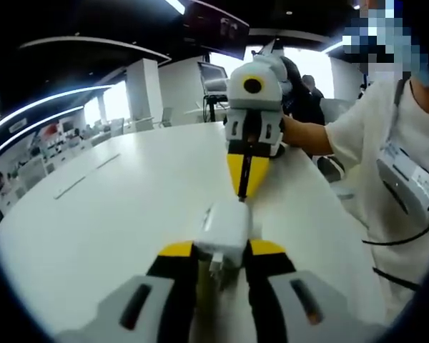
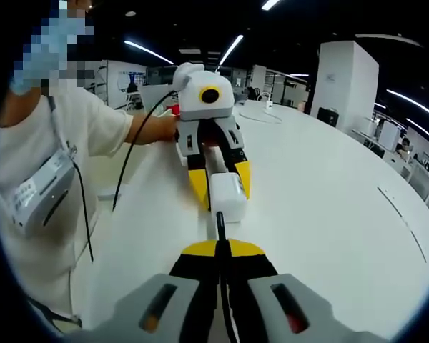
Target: Plug the desk Type‑C cable into the charger adapter.
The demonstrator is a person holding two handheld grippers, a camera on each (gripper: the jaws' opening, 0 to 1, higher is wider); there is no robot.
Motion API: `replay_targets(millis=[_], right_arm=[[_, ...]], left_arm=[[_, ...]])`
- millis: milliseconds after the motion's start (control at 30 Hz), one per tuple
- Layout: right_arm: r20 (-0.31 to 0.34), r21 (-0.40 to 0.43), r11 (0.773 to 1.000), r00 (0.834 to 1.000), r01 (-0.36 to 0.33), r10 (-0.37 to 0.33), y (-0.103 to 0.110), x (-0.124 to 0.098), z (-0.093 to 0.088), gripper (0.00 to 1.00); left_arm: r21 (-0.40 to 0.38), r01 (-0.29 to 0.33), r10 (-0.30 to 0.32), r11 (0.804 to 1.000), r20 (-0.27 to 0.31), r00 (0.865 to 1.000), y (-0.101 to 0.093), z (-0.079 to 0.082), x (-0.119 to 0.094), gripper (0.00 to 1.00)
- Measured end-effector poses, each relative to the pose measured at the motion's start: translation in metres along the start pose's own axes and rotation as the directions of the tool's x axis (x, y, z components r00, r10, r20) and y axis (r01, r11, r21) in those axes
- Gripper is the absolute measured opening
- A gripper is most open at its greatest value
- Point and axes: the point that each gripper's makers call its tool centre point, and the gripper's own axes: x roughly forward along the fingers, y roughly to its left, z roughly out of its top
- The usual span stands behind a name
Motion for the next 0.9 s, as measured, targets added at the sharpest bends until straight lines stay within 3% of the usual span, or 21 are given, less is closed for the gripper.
replay_targets(millis=[900], right_arm=[[-0.002, -0.023, 0.999, 1.0, 0.023, -0.023, -0.0045, 0.0023, -0.004, 0.02]], left_arm=[[0.007, -0.014, 0.014, 1.0, 0.014, 1.0, 0.0058, 0.0013, 0.0043, 0.26]])
